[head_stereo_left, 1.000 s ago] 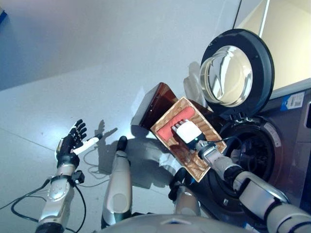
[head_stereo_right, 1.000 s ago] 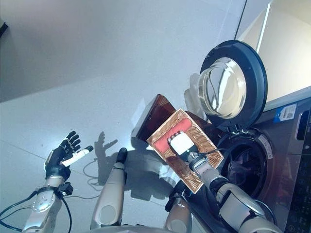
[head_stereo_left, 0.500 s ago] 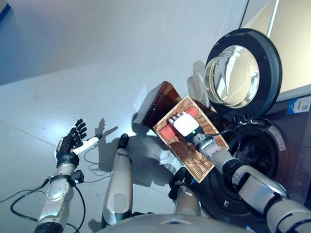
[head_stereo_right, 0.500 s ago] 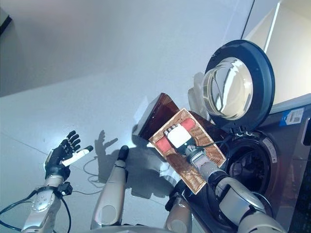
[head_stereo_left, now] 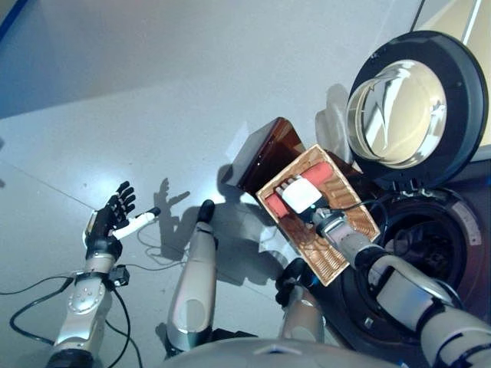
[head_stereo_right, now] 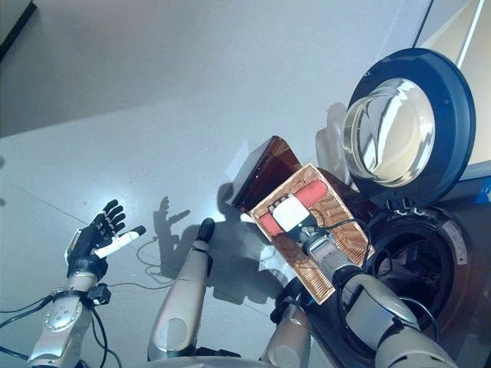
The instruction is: Pick up the clothes and place them into the washing machine
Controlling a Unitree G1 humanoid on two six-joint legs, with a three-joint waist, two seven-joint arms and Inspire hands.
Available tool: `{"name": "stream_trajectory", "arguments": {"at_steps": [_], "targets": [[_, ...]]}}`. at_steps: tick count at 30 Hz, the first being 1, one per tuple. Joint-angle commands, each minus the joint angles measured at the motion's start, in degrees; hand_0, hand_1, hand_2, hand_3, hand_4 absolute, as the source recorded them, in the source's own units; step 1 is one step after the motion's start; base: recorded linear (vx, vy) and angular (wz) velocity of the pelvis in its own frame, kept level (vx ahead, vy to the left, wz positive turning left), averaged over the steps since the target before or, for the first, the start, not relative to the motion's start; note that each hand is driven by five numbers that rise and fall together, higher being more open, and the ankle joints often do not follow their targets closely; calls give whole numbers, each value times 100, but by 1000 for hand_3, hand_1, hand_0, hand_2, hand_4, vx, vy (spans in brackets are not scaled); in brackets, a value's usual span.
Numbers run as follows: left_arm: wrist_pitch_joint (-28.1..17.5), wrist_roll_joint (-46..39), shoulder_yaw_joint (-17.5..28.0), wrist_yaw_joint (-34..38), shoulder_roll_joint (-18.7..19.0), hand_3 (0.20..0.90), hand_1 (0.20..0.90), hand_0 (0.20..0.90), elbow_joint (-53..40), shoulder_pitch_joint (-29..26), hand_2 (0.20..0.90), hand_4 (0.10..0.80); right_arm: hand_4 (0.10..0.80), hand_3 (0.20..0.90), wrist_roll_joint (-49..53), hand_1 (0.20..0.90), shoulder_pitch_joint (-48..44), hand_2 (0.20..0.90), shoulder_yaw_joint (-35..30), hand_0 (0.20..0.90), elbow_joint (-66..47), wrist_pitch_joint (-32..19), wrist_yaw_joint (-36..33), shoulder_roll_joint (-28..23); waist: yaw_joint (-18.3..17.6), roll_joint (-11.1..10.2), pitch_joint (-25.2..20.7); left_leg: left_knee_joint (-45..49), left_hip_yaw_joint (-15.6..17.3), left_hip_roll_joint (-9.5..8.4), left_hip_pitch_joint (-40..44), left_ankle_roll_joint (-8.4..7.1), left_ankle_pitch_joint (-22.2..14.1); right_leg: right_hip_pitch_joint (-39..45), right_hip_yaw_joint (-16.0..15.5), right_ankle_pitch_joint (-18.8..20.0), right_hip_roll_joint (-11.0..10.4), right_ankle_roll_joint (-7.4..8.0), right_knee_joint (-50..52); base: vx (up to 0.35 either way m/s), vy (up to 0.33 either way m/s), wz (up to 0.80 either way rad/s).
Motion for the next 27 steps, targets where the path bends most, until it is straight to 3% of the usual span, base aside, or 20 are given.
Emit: {"name": "stream_trajectory", "arguments": {"at_steps": [1, 5, 14, 16, 19, 20, 21, 22, 23, 27], "targets": [[-537, -136, 118, 75, 336, 900, 900, 900, -598, 273, 900, 800, 800, 900, 85, 900, -198, 900, -239, 900, -206, 213, -194, -398, -18, 113, -223, 114, -71, 3, -321, -24, 18, -503, 530, 274, -257, -101, 788, -44, 48, 4], [-536, -131, 143, 63, 307, 900, 900, 900, -625, 308, 900, 800, 800, 900, 112, 900, -139, 900, -369, 900, -326, 184, -205, -554, -30, 264, -283, 522, -98, -45, -619, -17, -105, -817, 619, -1, -327, -145, 1315, -21, 35, 7], [-529, -175, 138, 14, 329, 900, 900, 900, -629, 368, 900, 800, 800, 900, 55, 900, -154, 900, -277, 900, -202, 204, -196, -553, 16, 309, -361, 549, -131, -74, -727, -31, -101, -998, 665, -117, -352, -153, 1533, 9, -2, 3], [-539, -199, 136, 15, 328, 900, 900, 900, -603, 359, 900, 800, 800, 900, 42, 900, -107, 900, -289, 900, -152, 222, -194, -583, -1, 320, -385, 678, -172, -87, -761, -59, -322, -1017, 714, -329, -358, -123, 1700, 79, -37, 7], [-530, -237, 121, -6, 335, 900, 900, 900, -674, 372, 900, 800, 800, 900, -5, 900, -62, 900, -315, 900, 52, 300, -144, -578, 26, 400, -370, 722, -171, -141, -898, -27, -166, -1148, 682, -241, -396, -173, 1782, -66, 26, 20], [-530, -223, 137, 6, 328, 900, 900, 900, -673, 374, 900, 800, 588, 604, -49, 604, -11, 604, -346, 604, 130, 355, -87, -582, 10, 406, -381, 813, -185, -138, -893, -53, -374, -1143, 721, -441, -398, -128, 1917, 90, -29, 18], [-529, -221, 136, 7, 329, 900, 900, 900, -675, 374, 900, 800, 588, 604, -51, 604, -10, 604, -348, 604, 132, 357, -87, -580, 11, 404, -383, 821, -185, -139, -899, -54, -380, -1150, 724, -447, -400, -128, 1926, 93, -26, 18], [-537, -211, 146, 22, 328, 900, 900, 900, -676, 373, 900, 800, 363, 288, -64, 288, 7, 288, -372, 288, 182, 392, -68, -569, 12, 424, -371, 830, -192, -143, -907, -51, -382, -1175, 742, -454, -400, -133, 1955, 3, 6, 11], [-536, -205, 154, 37, 313, 900, 900, 900, -676, 375, 900, 800, 300, 200, -51, 200, 9, 200, -423, 200, 243, 445, -79, -558, 18, 433, -368, 834, -180, -147, -909, -53, -381, -1194, 743, -456, -403, -136, 1973, 1, 7, 7], [-549, -194, 176, 74, 267, 900, 900, 900, -672, 404, 900, 800, 300, 200, 8, 200, 47, 200, -610, 200, 385, 574, -106, -508, 34, 458, -342, 909, -188, -157, -963, -41, -391, -1284, 777, -486, -420, -145, 2095, -3, 1, -2]]}}
